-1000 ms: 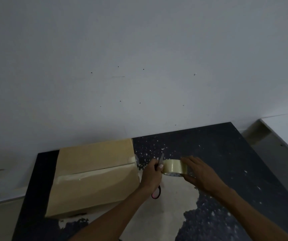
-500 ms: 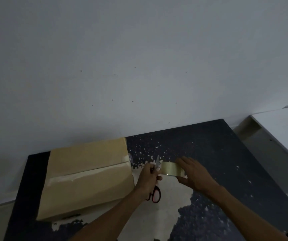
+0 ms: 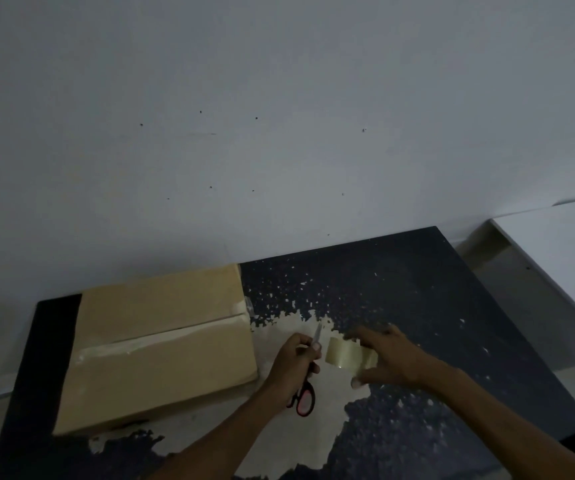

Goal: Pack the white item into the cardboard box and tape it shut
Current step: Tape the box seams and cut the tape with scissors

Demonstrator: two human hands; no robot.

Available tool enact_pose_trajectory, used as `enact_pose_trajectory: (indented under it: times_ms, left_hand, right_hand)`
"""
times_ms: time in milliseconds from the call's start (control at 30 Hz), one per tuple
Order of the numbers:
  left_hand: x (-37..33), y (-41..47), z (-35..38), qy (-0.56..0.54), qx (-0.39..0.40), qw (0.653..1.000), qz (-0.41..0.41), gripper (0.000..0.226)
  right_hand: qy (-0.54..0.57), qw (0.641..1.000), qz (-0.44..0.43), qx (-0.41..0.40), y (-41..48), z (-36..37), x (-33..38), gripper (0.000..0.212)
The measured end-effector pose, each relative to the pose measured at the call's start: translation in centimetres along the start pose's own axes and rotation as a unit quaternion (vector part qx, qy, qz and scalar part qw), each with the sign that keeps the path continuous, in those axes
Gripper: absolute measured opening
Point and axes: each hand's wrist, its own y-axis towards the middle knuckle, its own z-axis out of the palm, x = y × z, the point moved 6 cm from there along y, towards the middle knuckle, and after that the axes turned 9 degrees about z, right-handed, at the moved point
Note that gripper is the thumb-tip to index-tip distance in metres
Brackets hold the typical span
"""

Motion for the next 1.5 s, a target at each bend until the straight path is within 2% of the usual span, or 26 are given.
enact_pose_trajectory:
  times_ms: [67, 167, 267, 433, 667, 833, 900, 1033, 1167, 1233, 1300, 1400, 1500]
  left_hand:
    - [-0.2, 0.0, 0.1, 0.025, 0.021, 0.999, 0.010, 0.012]
    - [-0.5, -0.3, 0.5, 0.025, 0.042, 0.998, 0.029, 0.013]
    - [-0.5, -0.4, 0.4, 0.026, 0.049, 0.997, 0.044, 0.012]
    - [-0.6, -0.6, -0.3, 0.070, 0.054, 0.995, 0.046, 0.011]
    - [0.3, -0.2, -1.3, 0.068, 0.097, 0.992, 0.039, 0.007]
    - [2.0, 0.1, -2.7, 0.094, 0.016, 0.995, 0.028, 0.018]
    - [3.0, 0.4, -2.1, 0.120, 0.023, 0.992, 0.014, 0.017]
    - [4.9, 1.9, -0.6, 0.212, 0.048, 0.976, 0.006, 0.011]
    - [7.6, 2.6, -0.8, 0.291, 0.053, 0.955, -0.022, 0.015]
    - [8.4, 2.7, -1.2, 0.314, 0.037, 0.949, -0.020, 0.015]
    - [8.6, 2.8, -2.1, 0.372, 0.003, 0.928, 0.002, 0.011]
    - [8.0, 2.8, -1.9, 0.428, 0.030, 0.903, 0.029, 0.040]
    - [5.6, 2.7, -1.2, 0.435, 0.087, 0.895, 0.057, 0.044]
  right_hand:
    - [-0.003, 1.000, -0.003, -0.008, -0.2, -0.2, 1.0, 0.084]
    - [0.051, 0.998, 0.002, -0.027, 0.0, -0.5, 2.2, 0.073]
    - [0.087, 0.996, 0.032, 0.004, 0.6, 0.0, 2.5, 0.061]
    - [0.142, 0.988, 0.014, 0.058, 1.1, 0.7, 3.0, 0.037]
    - [0.186, 0.978, 0.011, 0.094, 0.9, 1.3, 2.8, 0.031]
    - [0.204, 0.973, 0.028, 0.104, -0.8, 0.7, 0.6, 0.038]
    - [0.230, 0.968, 0.038, 0.091, -1.5, 0.2, -0.8, 0.037]
    - [0.287, 0.955, 0.038, 0.061, -2.3, -1.0, -0.9, 0.041]
    - [0.336, 0.941, 0.030, 0.041, -2.6, -0.9, -0.5, 0.037]
    - [0.354, 0.934, 0.031, 0.035, -2.4, -0.7, -0.4, 0.036]
    - [0.370, 0.928, 0.032, 0.029, -2.3, -0.6, 0.0, 0.035]
    - [0.384, 0.923, 0.031, 0.023, -2.1, -0.5, 0.5, 0.033]
    - [0.377, 0.926, 0.017, 0.020, -1.5, -0.5, 1.6, 0.032]
